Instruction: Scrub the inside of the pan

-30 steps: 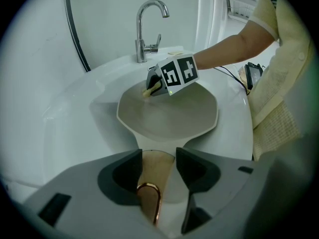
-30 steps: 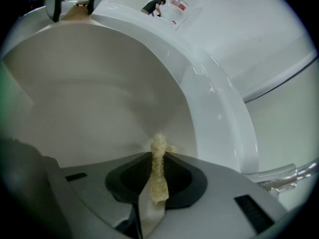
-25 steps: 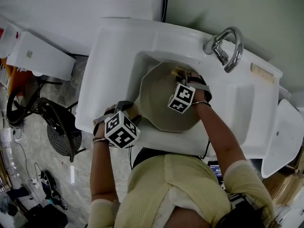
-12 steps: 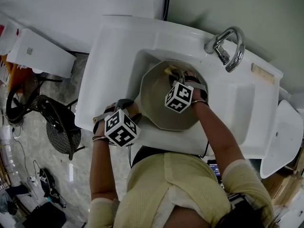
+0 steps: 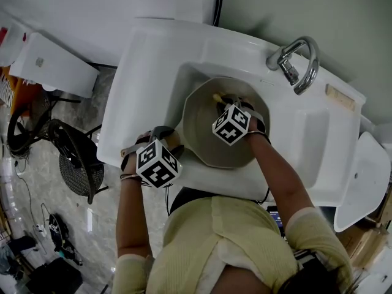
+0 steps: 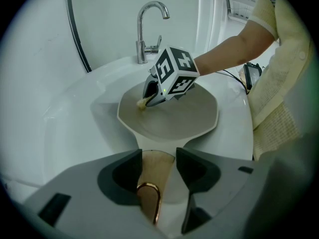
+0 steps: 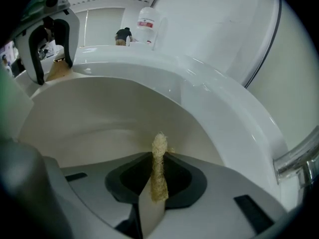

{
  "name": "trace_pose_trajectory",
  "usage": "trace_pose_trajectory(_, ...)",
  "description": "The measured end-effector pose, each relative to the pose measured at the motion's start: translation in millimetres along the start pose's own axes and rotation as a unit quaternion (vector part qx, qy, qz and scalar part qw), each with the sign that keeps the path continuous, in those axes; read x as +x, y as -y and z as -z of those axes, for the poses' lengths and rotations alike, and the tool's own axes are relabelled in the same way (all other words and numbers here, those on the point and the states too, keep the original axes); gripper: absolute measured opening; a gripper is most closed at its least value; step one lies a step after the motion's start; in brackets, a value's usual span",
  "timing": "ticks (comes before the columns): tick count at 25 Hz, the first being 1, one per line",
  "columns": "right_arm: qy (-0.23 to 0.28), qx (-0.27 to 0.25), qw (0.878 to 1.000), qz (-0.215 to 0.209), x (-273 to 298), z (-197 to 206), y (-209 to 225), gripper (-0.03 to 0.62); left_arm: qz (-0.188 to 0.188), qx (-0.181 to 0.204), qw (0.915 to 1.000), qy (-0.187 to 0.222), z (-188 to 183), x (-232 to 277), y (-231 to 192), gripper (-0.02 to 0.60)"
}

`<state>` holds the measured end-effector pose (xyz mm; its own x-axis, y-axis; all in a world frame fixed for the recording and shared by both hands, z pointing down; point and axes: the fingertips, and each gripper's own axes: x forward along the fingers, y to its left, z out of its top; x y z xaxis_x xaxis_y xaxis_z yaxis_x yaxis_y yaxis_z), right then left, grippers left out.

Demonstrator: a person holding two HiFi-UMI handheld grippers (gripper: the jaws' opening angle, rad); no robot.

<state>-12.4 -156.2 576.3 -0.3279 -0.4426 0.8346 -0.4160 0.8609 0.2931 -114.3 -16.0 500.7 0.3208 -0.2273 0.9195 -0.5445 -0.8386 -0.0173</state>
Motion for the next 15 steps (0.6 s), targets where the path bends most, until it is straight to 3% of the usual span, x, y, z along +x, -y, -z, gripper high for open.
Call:
trace_pose_trajectory(7, -0.013, 0.045, 0.999, -0.019, 10, 2, -11, 0.078, 0.002, -0.001, 1.0, 0.0, 0, 0, 0, 0.26)
trace_pose_trajectory(15, 0.005, 0.036, 0.998, -0.055, 10, -9, -29, 0.078, 0.001, -0.002, 1.0, -0.001, 1, 1, 0, 0.261)
